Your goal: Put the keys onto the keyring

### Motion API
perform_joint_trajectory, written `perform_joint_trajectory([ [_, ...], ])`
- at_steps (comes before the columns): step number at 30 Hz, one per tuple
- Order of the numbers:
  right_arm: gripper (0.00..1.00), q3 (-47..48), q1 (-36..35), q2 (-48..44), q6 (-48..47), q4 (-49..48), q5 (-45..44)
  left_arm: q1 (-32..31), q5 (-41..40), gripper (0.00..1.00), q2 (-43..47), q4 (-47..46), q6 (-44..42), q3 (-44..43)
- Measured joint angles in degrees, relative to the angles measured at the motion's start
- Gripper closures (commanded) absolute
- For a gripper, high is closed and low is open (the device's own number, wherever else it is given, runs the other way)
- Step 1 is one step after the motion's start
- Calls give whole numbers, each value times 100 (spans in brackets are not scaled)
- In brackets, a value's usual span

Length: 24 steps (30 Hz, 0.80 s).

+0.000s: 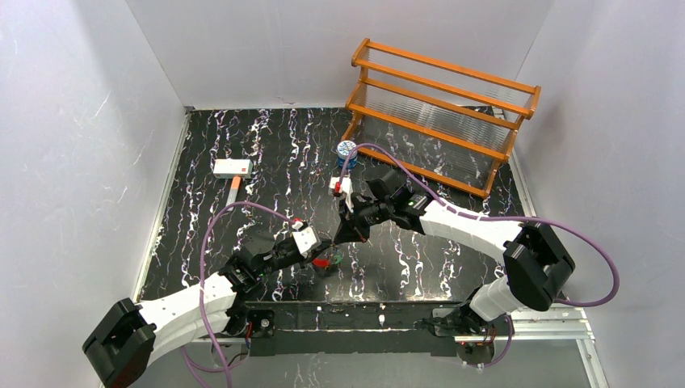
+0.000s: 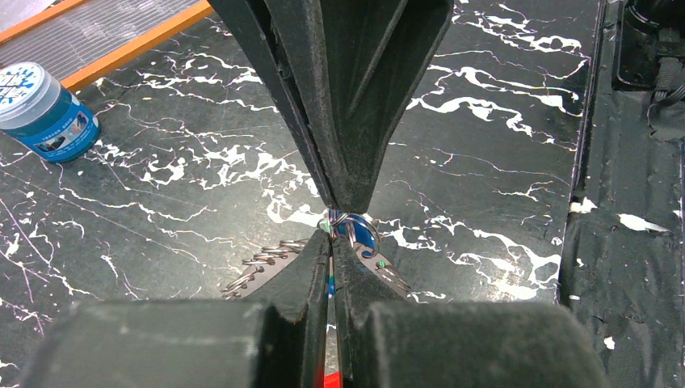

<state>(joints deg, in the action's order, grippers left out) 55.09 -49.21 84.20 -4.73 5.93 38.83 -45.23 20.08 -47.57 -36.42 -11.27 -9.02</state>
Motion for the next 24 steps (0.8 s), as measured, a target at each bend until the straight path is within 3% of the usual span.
perform_joint_trajectory([
  [24, 99, 149, 0, 2, -17, 15, -138, 0, -2, 100, 0, 4, 17, 0],
])
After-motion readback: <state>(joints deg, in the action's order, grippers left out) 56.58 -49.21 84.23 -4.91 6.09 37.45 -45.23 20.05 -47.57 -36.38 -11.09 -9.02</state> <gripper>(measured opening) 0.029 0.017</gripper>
